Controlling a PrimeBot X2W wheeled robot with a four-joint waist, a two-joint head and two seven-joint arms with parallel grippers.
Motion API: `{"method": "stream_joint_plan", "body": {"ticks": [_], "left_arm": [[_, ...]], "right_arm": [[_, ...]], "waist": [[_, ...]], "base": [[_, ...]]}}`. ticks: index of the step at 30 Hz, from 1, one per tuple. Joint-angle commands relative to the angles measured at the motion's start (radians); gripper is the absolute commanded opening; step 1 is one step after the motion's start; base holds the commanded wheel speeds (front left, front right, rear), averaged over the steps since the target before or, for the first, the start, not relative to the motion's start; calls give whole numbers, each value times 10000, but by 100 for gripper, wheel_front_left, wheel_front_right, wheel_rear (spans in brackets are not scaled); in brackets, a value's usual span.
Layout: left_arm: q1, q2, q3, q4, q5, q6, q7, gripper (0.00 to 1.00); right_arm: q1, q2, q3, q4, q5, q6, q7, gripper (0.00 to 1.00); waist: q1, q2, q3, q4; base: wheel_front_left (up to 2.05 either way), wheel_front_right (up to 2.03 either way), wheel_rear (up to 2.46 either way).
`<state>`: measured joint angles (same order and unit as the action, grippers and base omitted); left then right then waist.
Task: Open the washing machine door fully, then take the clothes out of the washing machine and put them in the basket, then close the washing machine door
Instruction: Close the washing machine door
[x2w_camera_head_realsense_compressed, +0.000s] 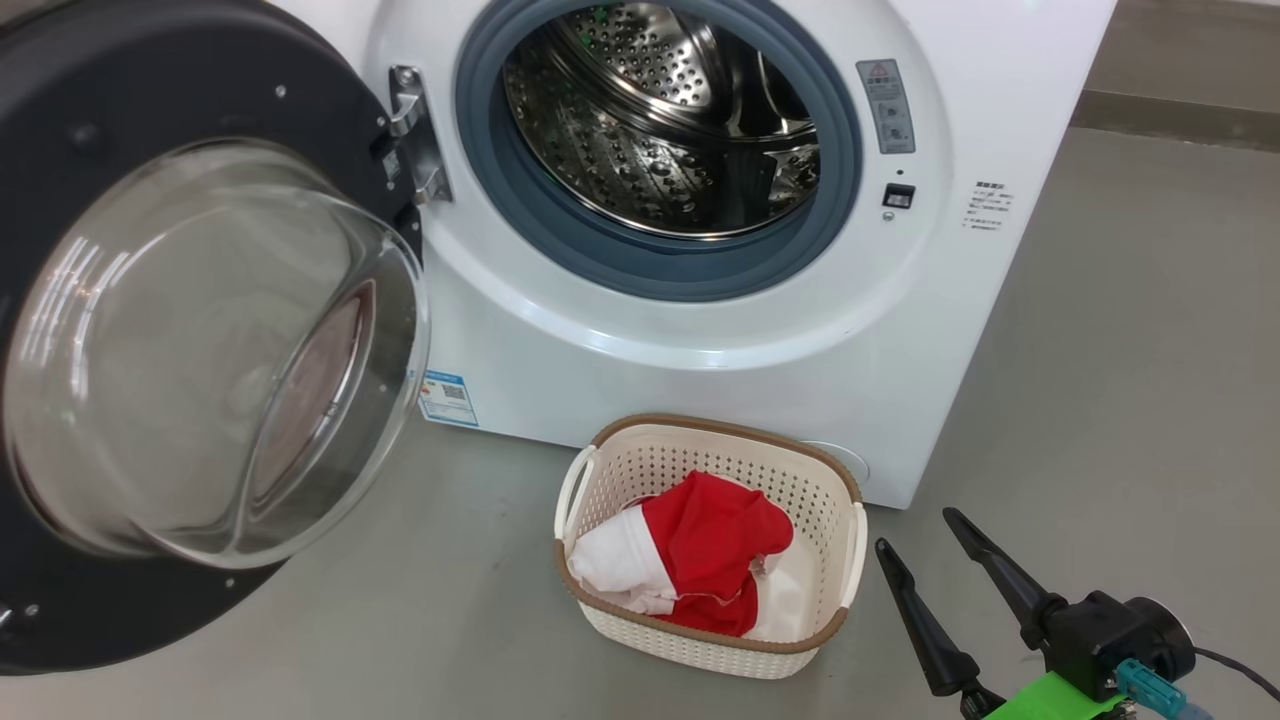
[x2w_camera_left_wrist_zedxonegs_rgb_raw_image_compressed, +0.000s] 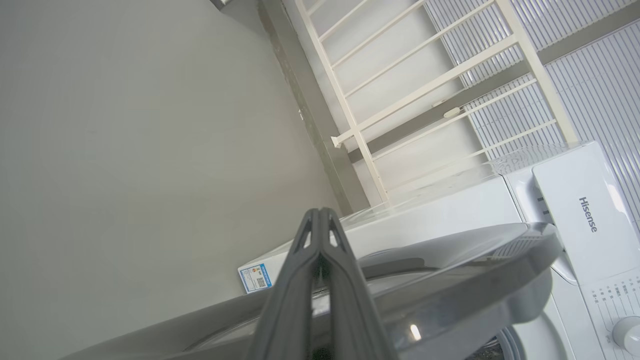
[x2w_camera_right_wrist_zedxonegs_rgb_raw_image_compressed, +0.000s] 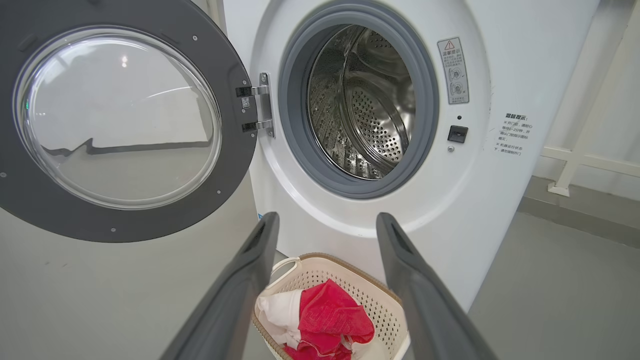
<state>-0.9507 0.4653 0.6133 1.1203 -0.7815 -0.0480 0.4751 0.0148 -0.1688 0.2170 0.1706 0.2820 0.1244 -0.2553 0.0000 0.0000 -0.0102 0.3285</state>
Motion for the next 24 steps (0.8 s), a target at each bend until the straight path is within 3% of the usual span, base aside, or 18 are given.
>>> {"method": "stream_joint_plan", "body": {"ticks": [1, 12, 20, 24], "left_arm": [[-16, 118, 4, -153, -202, -243, 469, 0], [371, -411, 265, -1082, -1060, -639, 1701, 0], [1073, -1167, 572, -2859, -1914, -724, 2706, 0], [1526, -1677, 688, -3978, -2230, -526, 3167, 0]], "right_arm": [[-439, -110, 213, -204, 59, 63, -65, 100], [-425, -15, 219, -186, 47, 63, -65, 100], [-396, 43, 148, -202, 67, 63, -65, 100], [-390, 91, 120, -213, 83, 63, -65, 100]], "waist": [[0, 0, 0, 76], [0, 0, 15, 263], [0, 0, 68, 283], [0, 0, 84, 268]], "base": [[0, 0, 0], [0, 0, 0], [0, 0, 0], [0, 0, 0]]}}
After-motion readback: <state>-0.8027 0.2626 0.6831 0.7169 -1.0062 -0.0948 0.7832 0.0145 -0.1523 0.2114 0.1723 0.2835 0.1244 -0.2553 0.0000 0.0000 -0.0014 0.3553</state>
